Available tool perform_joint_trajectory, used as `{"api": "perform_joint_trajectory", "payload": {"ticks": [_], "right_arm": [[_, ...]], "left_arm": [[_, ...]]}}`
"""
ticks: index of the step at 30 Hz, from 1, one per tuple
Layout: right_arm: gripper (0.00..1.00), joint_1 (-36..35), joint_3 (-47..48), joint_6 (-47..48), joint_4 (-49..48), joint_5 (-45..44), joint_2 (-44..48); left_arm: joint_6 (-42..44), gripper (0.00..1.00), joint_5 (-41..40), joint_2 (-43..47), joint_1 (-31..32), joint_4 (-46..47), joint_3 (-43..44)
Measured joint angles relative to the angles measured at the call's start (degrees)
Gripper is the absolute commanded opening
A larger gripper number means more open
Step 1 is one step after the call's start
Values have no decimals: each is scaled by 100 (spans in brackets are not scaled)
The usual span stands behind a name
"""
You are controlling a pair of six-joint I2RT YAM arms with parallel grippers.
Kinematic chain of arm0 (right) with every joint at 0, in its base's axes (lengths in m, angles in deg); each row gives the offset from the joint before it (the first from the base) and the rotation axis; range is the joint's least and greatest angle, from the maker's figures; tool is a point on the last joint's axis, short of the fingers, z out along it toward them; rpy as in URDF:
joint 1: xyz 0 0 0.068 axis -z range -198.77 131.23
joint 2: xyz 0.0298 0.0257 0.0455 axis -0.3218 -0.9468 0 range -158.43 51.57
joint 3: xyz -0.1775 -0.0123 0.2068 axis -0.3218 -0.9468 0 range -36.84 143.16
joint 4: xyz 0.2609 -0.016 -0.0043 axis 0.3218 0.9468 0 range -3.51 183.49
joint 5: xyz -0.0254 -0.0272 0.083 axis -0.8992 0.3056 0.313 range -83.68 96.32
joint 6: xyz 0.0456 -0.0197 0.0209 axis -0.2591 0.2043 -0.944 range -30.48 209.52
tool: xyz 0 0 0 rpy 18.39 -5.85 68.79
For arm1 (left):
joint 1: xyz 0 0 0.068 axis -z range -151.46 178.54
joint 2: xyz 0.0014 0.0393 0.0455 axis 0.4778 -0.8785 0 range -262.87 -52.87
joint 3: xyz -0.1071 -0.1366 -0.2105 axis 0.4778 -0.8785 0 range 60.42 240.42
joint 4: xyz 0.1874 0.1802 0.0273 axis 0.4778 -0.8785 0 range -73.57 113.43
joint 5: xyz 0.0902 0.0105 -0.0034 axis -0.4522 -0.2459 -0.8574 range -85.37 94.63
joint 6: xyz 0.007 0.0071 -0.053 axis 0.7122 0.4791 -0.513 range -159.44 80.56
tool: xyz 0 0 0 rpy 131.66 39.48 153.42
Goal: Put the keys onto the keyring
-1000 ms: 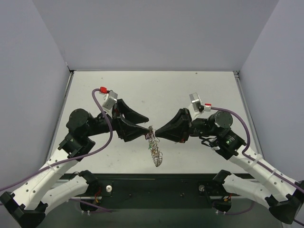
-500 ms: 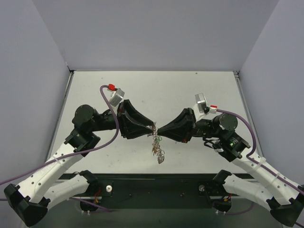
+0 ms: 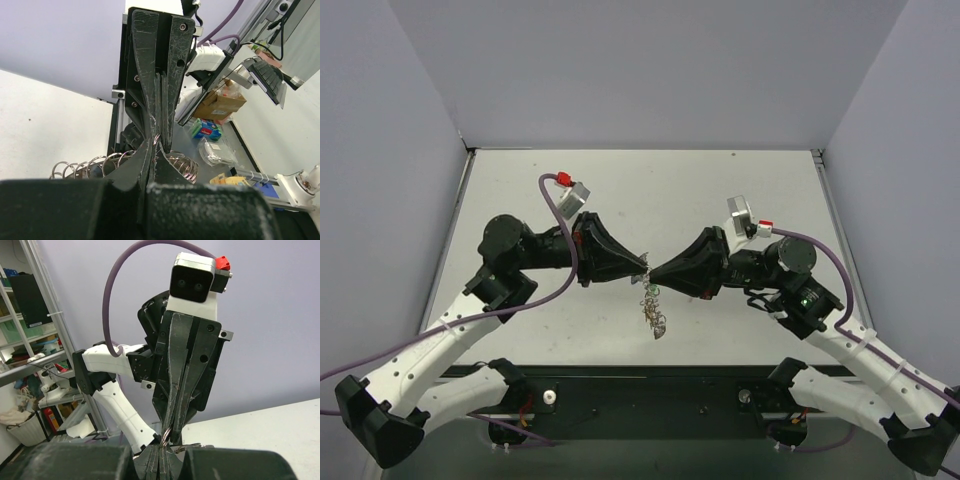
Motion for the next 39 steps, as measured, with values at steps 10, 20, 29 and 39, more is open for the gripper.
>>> {"api": "perform_joint_trajectory", "payload": {"ticks": [10, 20, 29, 39], "right_arm": [[57, 2, 63, 638, 706, -415, 208], [46, 0, 1172, 1705, 2302, -286, -72], [43, 2, 1390, 2131, 3077, -140, -638], [42, 2, 1392, 2358, 3451, -114, -638]], "left_arm": [[1788, 0, -485, -92, 116, -3056, 1617], [4197, 0, -2538, -1484, 1429, -6891, 4260], [4896, 0, -3571, -2227, 1832, -8266, 4557], [5101, 0, -3595, -2000, 1832, -8362, 4728]]}}
